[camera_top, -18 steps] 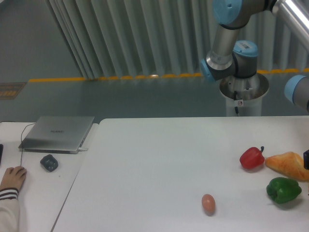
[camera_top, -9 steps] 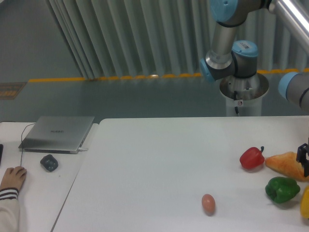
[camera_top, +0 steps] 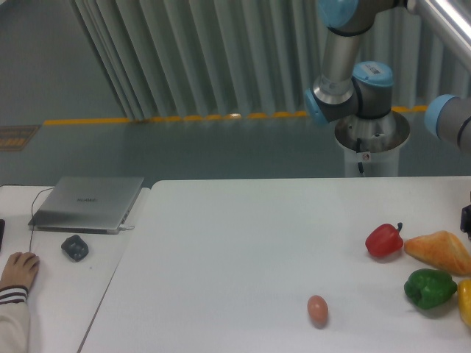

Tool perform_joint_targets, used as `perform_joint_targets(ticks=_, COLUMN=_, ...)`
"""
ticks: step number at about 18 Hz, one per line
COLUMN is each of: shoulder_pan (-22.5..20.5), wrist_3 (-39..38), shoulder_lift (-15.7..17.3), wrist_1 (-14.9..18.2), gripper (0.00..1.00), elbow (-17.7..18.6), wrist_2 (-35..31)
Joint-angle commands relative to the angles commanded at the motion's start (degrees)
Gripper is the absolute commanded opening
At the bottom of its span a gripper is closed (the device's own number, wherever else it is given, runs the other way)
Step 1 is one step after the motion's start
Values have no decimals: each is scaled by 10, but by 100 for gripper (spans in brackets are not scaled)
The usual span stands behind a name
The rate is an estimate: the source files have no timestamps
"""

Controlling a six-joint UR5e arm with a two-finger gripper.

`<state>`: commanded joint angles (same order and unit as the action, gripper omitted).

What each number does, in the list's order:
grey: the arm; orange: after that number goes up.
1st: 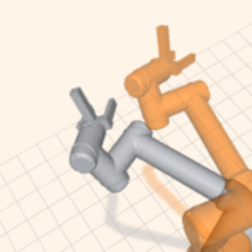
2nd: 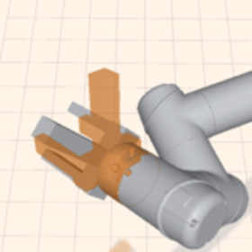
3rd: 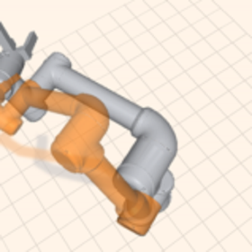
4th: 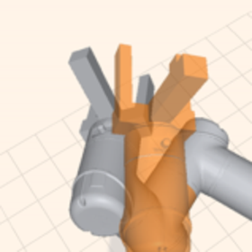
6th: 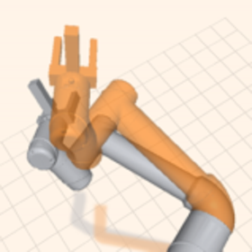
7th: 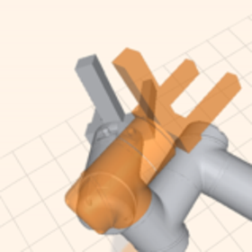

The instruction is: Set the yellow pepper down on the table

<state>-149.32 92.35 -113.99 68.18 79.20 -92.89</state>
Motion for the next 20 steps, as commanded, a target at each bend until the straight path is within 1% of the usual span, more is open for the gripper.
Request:
perform_joint_targets(ticks=2, shoulder_pan=-4, wrist_3=43, shoulder_lift=-13, wrist_1=38, gripper=100, elbow=-30, wrist_2=-4)
perform_joint_targets(ticks=3, shoulder_pan=-6, wrist_3=50, shoulder_lift=-18, wrist_1=50, gripper=100, elbow=-40, wrist_2=-4)
perform_joint_targets(ticks=5, shoulder_pan=-11, wrist_3=55, shoulder_lift=-21, wrist_1=58, gripper=100, elbow=-50, wrist_2=-1)
perform_joint_targets(ticks=8, shoulder_pan=-11, wrist_3=70, shoulder_lift=-35, wrist_1=88, gripper=100, elbow=-76, wrist_2=1)
perform_joint_targets(ticks=9, shoulder_pan=-11, wrist_3=71, shoulder_lift=-39, wrist_1=93, gripper=100, elbow=-83, wrist_2=3)
perform_joint_targets(ticks=12, shoulder_pan=-7, wrist_3=71, shoulder_lift=-47, wrist_1=92, gripper=100, elbow=-84, wrist_2=24)
perform_joint_targets(ticks=14, shoulder_pan=-6, wrist_3=71, shoulder_lift=-48, wrist_1=92, gripper=100, elbow=-84, wrist_2=27)
perform_joint_targets(ticks=20, shoulder_pan=-6, wrist_3=71, shoulder_lift=-47, wrist_1=92, gripper=100, elbow=-84, wrist_2=38)
